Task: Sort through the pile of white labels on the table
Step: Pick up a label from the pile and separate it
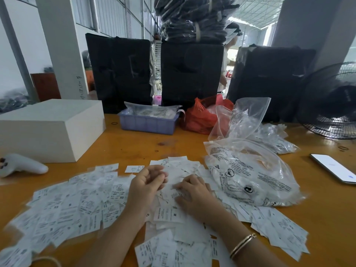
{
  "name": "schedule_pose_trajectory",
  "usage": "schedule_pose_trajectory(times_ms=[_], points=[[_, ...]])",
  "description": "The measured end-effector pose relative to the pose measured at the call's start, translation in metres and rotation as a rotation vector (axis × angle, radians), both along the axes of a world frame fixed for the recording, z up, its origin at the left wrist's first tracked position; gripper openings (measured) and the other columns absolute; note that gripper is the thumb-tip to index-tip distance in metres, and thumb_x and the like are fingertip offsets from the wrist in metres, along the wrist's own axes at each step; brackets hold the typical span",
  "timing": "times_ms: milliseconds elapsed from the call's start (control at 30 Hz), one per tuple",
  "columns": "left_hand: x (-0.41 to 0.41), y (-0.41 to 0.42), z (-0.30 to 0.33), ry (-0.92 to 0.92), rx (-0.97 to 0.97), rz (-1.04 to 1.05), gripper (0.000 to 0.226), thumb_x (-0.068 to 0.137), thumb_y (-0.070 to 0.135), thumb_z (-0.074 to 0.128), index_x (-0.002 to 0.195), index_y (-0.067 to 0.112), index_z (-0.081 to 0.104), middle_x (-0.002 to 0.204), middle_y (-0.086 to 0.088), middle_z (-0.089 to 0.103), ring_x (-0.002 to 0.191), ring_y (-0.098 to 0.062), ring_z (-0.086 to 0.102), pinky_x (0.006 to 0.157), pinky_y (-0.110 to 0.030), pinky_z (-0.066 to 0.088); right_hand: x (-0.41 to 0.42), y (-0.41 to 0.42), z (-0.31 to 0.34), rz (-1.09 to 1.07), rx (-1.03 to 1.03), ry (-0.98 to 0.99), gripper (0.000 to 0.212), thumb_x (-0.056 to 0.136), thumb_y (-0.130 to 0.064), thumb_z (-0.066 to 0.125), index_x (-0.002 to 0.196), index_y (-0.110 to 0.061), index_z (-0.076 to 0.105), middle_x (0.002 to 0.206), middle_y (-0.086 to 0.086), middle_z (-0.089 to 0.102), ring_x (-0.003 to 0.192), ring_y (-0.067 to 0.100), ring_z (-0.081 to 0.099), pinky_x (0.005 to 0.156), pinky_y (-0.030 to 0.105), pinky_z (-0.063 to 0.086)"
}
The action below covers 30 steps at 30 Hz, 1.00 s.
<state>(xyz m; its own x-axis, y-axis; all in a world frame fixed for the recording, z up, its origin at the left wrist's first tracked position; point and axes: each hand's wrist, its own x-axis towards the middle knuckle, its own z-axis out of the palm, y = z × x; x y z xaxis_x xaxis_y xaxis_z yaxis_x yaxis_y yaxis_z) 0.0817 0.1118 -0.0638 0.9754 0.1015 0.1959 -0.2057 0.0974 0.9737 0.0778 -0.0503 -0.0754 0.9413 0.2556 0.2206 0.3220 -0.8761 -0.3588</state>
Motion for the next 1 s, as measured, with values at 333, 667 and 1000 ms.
schedule_pose_trajectory(times_ms=[333,667,1000], points=[[-0.002,0.0,-0.002,-0.013,0.095,0.042,0.016,0.083,0.022,0.071,0.095,0.03,0.065,0.08,0.006,0.068,0.076,-0.005,0.065,0.06,-0.012,0.051,-0.003,-0.005,0.007,-0.138,0.8,-0.054,0.01,0.087,-0.027,0.065,0.085,-0.031,0.056,0.071,-0.011,0.057,0.061,-0.002,0.049,0.058,0.01,0.04],[-0.006,-0.003,-0.003,-0.211,0.422,-0.072,0.011,0.085,0.02,0.068,0.086,0.031,0.067,0.082,0.016,0.068,0.078,0.0,0.063,0.066,-0.01,0.05,-0.017,0.006,0.015,0.063,0.801,-0.052,0.026,0.094,-0.017,0.056,0.12,-0.02,0.062,0.097,-0.013,0.05,0.089,-0.016,0.049,0.076,0.004,0.039],[-0.006,-0.002,0.003,0.05,-0.04,-0.069,0.011,0.084,0.017,0.068,0.09,0.025,0.071,0.084,0.005,0.073,0.074,-0.002,0.067,0.067,-0.019,0.049,-0.01,0.007,0.01,0.043,0.74,-0.078,0.011,0.086,-0.012,0.067,0.085,-0.021,0.073,0.083,-0.011,0.062,0.081,-0.002,0.057,0.074,0.011,0.043]])
